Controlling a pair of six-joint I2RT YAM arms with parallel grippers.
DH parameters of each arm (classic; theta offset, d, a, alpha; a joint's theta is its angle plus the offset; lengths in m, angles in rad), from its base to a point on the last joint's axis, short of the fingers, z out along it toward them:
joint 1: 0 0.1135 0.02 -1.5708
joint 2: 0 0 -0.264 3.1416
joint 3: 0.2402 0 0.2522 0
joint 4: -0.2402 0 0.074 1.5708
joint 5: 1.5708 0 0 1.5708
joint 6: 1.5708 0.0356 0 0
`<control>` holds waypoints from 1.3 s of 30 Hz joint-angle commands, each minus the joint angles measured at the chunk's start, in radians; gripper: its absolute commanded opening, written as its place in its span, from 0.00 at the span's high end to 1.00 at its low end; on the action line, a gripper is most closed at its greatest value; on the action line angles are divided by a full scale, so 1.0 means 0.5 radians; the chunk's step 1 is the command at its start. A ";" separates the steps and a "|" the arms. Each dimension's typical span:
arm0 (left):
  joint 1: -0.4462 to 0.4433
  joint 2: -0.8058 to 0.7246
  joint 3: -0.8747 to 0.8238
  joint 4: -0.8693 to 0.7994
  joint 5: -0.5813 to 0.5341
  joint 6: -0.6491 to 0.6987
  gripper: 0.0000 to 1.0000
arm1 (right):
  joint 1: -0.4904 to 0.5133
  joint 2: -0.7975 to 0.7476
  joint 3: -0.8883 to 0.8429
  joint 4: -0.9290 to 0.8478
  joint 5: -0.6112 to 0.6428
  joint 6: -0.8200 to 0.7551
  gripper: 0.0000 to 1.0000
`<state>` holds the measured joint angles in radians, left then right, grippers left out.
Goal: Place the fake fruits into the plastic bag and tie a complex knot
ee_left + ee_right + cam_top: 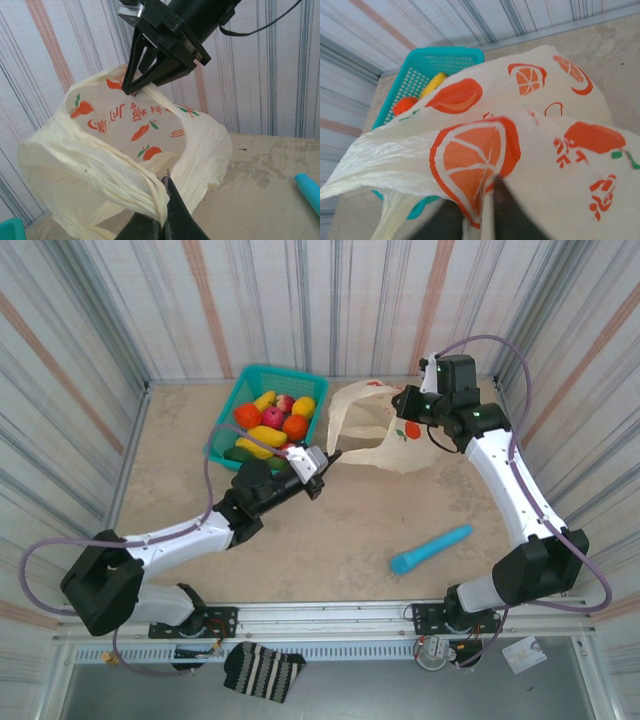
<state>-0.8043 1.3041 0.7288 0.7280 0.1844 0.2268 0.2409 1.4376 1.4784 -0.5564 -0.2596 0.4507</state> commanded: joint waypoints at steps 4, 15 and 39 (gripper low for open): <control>0.016 -0.212 0.250 -0.722 0.057 -0.242 1.00 | 0.021 -0.083 0.004 0.062 -0.166 -0.115 0.28; -0.103 -0.352 0.060 -1.212 0.298 -0.722 1.00 | 0.096 -0.028 -0.081 0.542 -0.702 0.102 0.24; -0.146 -0.724 -0.344 -1.512 -0.343 -1.108 1.00 | 0.280 1.853 1.099 0.484 -0.585 0.784 0.39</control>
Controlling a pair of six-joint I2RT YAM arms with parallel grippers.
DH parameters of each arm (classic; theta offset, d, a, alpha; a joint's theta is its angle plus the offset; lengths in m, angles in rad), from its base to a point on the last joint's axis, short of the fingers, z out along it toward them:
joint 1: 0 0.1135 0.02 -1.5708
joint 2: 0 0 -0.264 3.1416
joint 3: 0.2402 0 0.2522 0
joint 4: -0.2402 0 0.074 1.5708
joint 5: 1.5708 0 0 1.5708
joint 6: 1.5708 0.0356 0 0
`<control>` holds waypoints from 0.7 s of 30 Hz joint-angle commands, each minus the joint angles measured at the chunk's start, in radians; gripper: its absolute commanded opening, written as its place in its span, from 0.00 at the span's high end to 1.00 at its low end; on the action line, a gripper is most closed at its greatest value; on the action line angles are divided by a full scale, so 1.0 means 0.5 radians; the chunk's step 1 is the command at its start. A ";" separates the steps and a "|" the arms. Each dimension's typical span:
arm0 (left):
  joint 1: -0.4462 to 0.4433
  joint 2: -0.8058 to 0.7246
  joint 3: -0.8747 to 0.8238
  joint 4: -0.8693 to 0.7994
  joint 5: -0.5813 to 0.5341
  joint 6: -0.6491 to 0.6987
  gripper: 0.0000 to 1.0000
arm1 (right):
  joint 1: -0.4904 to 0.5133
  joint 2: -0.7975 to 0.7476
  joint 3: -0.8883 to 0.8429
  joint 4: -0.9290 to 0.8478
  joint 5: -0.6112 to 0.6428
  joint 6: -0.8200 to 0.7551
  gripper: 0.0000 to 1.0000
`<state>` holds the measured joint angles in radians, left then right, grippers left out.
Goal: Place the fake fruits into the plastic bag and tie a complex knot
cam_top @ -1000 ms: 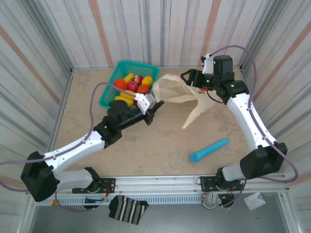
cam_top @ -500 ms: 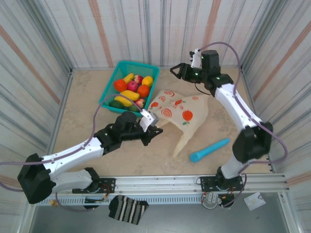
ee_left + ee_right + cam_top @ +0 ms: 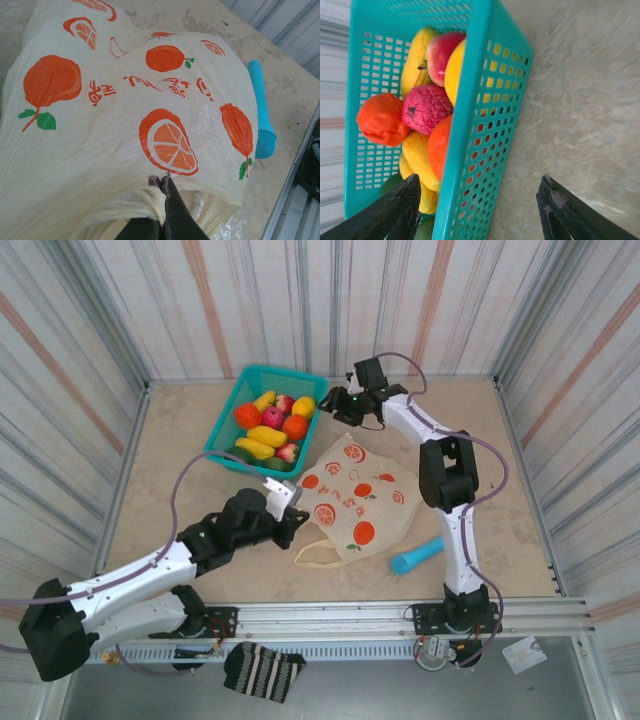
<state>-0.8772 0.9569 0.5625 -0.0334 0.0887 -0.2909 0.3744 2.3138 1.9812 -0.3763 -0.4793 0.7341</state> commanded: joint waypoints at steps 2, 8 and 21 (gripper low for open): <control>0.000 -0.021 -0.013 0.024 -0.201 -0.082 1.00 | 0.024 0.171 0.142 0.147 -0.154 0.251 0.42; 0.098 -0.035 -0.005 0.011 -0.324 -0.201 1.00 | 0.047 0.310 0.264 0.187 -0.121 0.395 0.63; 0.154 -0.160 -0.041 -0.028 -0.535 -0.245 1.00 | -0.051 0.118 -0.037 0.409 0.280 0.736 0.97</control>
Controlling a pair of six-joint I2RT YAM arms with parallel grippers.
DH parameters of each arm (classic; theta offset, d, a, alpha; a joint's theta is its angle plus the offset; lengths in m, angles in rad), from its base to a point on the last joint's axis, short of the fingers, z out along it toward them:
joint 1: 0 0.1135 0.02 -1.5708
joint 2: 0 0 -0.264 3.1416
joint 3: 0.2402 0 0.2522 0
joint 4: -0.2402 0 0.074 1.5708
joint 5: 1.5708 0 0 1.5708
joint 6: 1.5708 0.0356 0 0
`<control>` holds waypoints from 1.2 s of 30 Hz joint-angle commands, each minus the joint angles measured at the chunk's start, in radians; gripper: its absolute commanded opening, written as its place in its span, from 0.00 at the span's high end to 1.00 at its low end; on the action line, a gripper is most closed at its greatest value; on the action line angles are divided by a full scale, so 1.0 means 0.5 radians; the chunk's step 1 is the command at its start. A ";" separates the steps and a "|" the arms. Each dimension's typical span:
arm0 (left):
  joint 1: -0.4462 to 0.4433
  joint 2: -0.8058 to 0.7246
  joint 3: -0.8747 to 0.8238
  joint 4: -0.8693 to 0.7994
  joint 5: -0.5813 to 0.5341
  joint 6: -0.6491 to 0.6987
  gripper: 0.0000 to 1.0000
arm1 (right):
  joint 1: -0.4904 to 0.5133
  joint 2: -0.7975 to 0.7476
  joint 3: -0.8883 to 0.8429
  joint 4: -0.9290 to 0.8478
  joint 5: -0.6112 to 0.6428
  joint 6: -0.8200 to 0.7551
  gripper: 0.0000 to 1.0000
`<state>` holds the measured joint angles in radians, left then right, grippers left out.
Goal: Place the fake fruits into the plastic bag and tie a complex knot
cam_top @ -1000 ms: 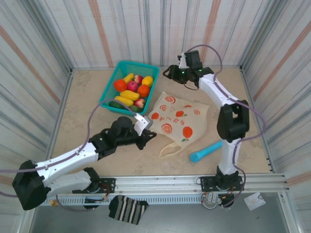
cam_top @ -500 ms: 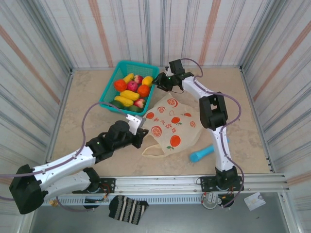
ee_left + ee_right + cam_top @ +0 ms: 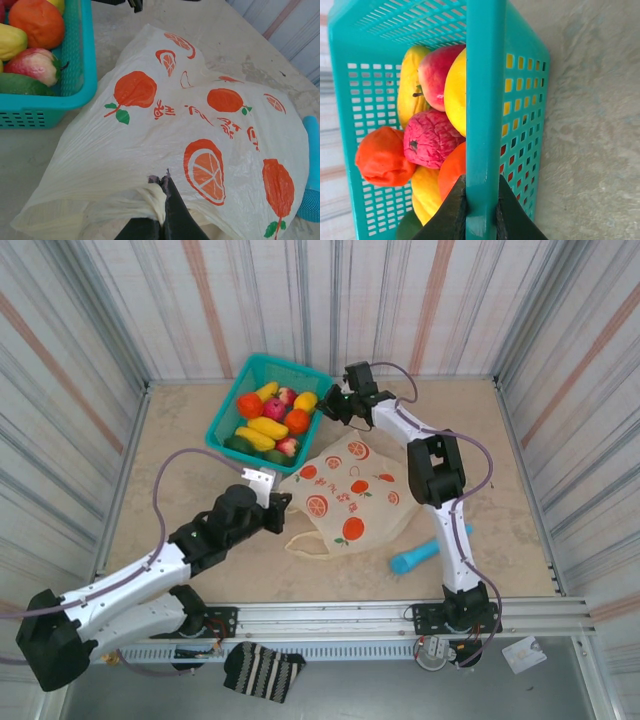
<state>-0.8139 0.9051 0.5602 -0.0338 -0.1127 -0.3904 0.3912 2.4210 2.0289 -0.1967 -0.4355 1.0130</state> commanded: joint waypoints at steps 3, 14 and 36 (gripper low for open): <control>0.078 -0.100 -0.049 -0.020 -0.165 -0.083 1.00 | -0.139 -0.224 -0.322 0.177 0.234 0.223 0.97; 0.264 -0.231 -0.003 -0.043 -0.472 -0.206 1.00 | -0.515 -0.887 -1.277 0.448 0.560 0.590 1.00; 0.700 -0.301 0.261 -0.160 -1.262 -0.238 1.00 | -1.021 -1.732 -2.132 -0.024 0.581 0.514 1.00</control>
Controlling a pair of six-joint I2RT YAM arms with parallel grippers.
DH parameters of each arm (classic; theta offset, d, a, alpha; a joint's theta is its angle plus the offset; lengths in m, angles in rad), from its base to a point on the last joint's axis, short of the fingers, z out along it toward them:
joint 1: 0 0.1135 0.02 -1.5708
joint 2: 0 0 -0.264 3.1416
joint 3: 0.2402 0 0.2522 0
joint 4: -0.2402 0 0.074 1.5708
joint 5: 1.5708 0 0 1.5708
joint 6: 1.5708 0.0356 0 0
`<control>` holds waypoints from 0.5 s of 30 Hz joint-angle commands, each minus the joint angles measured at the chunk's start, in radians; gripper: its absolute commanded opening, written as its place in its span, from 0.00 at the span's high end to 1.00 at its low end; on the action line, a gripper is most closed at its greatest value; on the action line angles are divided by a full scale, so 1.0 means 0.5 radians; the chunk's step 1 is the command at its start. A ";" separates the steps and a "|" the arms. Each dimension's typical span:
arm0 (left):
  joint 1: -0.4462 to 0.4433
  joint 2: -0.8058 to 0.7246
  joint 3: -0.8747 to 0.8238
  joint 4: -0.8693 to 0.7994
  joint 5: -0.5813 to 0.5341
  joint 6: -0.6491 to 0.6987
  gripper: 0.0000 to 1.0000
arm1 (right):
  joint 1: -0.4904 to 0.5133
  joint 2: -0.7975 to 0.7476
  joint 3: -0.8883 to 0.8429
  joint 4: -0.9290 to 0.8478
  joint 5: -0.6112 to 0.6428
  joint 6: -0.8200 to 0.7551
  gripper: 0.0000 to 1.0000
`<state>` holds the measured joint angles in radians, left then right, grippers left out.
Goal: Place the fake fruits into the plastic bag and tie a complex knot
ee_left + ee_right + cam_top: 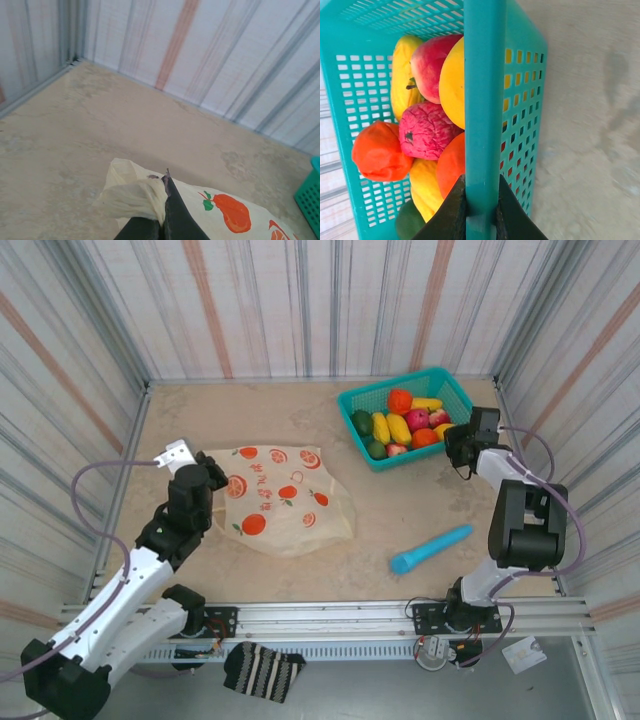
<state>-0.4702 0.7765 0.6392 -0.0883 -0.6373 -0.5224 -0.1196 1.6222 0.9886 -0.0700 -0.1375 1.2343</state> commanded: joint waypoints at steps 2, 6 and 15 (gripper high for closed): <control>0.011 -0.045 0.119 -0.025 -0.212 0.049 1.00 | 0.014 -0.198 -0.096 -0.384 0.025 0.112 0.99; 0.009 -0.035 0.114 0.040 -0.218 0.058 1.00 | 0.049 -0.401 -0.294 -0.517 0.193 0.342 0.95; 0.008 0.001 0.126 0.100 -0.197 0.056 1.00 | 0.231 -0.840 -0.605 -0.717 0.604 0.730 0.80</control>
<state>-0.4702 0.7719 0.6731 -0.0628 -0.7082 -0.5087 -0.0120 1.2400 0.7197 -0.2832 0.0734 1.4910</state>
